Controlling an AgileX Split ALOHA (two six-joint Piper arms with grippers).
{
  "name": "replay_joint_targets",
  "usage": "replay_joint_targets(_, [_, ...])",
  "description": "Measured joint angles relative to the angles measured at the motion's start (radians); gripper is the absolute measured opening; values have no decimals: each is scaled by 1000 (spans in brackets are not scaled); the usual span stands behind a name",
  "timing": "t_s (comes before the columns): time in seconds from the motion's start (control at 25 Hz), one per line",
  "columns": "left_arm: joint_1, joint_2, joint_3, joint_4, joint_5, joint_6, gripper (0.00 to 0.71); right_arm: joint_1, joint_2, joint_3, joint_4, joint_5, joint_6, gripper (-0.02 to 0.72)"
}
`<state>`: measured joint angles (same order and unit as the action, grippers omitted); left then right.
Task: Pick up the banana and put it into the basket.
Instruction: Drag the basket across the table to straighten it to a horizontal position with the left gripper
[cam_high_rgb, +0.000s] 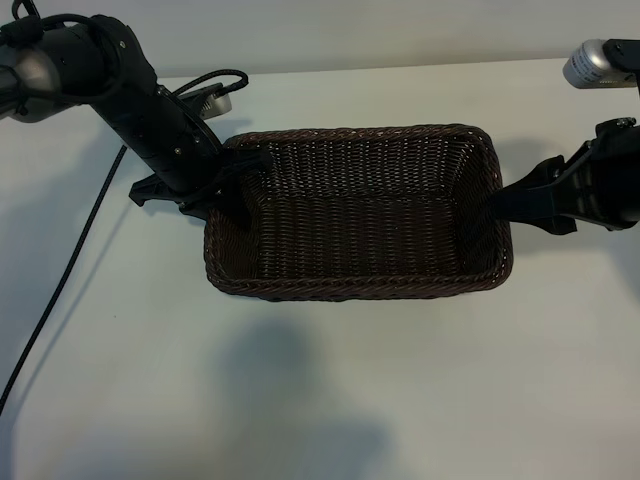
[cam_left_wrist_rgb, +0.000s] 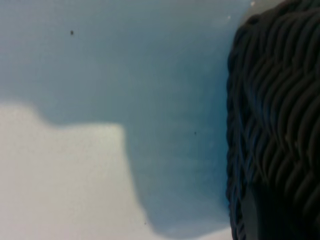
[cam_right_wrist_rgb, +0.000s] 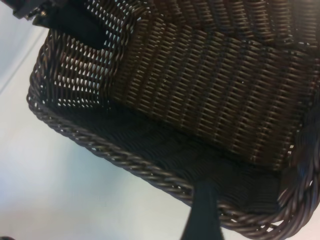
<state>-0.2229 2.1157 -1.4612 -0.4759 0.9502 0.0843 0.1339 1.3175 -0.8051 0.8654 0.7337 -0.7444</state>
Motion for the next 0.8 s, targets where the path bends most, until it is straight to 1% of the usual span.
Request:
replay_joint_targets(0.16, [0,0,0,-1,1,0,155,0,0,0,0,0,0,571])
replay_joint_targets(0.24, [0,0,0,-2,4,0,168,0,0,0,0,0,0,571])
replay_joint_targets(0.28, [0,0,0,-5,4,0,197,0,0,0,0,0,0,571])
replay_joint_targets(0.36, [0,2,0,-16,4,3,286,0,0,0,0,0,0,571])
replay_joint_targets(0.4, [0,3,0,-20,4,3,353,0,0,0,0,0,0,571])
replay_joint_targets(0.52, [0,3,0,-21,5,3,503,0,0,0,0,0,0,571])
replay_joint_targets(0.56, [0,3,0,-21,8,3,542,0,0,0,0,0,0,571])
replay_joint_targets(0.64, [0,3,0,-19,15,3,584,0,0,0,0,0,0,571])
replay_joint_targets(0.8, [0,-6,-1,14,50,1,593,0,0,0,0,0,0,571])
